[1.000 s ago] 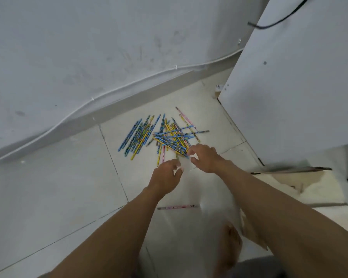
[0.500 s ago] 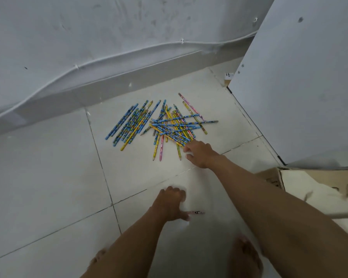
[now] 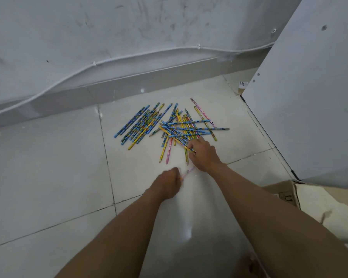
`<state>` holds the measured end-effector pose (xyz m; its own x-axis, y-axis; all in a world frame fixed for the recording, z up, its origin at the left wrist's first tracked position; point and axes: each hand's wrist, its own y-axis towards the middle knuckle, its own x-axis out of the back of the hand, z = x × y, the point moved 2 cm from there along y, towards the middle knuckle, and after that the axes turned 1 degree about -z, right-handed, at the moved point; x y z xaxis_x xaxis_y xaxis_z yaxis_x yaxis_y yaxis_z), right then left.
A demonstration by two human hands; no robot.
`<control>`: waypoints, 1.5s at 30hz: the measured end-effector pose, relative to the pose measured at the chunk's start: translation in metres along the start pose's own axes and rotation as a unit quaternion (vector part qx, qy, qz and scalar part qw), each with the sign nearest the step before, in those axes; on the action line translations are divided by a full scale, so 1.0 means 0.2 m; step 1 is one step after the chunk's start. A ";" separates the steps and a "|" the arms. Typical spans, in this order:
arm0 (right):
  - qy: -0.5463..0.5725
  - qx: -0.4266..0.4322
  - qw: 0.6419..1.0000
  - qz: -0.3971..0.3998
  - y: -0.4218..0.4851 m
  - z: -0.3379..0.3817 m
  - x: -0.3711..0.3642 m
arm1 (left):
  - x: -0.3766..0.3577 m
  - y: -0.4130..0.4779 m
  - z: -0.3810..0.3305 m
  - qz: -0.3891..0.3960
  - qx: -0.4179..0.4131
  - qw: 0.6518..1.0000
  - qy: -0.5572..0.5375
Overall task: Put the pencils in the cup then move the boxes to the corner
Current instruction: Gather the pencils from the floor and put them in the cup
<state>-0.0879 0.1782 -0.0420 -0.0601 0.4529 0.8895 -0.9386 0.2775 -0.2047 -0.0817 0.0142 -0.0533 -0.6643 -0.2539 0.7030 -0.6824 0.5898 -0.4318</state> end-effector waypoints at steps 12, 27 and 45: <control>-0.066 -0.004 0.997 0.046 0.25 0.04 0.00 | 0.16 0.17 0.06 -0.193 0.197 0.901 -0.333; -0.140 0.040 0.989 0.025 0.30 0.10 -0.13 | 0.19 0.33 0.05 -0.208 0.258 0.824 -0.460; -0.019 0.022 0.984 0.177 0.30 0.18 -0.08 | 0.18 0.44 0.12 -0.183 0.292 0.780 -0.523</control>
<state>-0.1547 0.1568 -0.0538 -0.3976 0.4831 0.7801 -0.8704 0.0706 -0.4873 -0.1737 0.0390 -0.0798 -0.0694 -0.9896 0.1256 -0.7044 -0.0405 -0.7086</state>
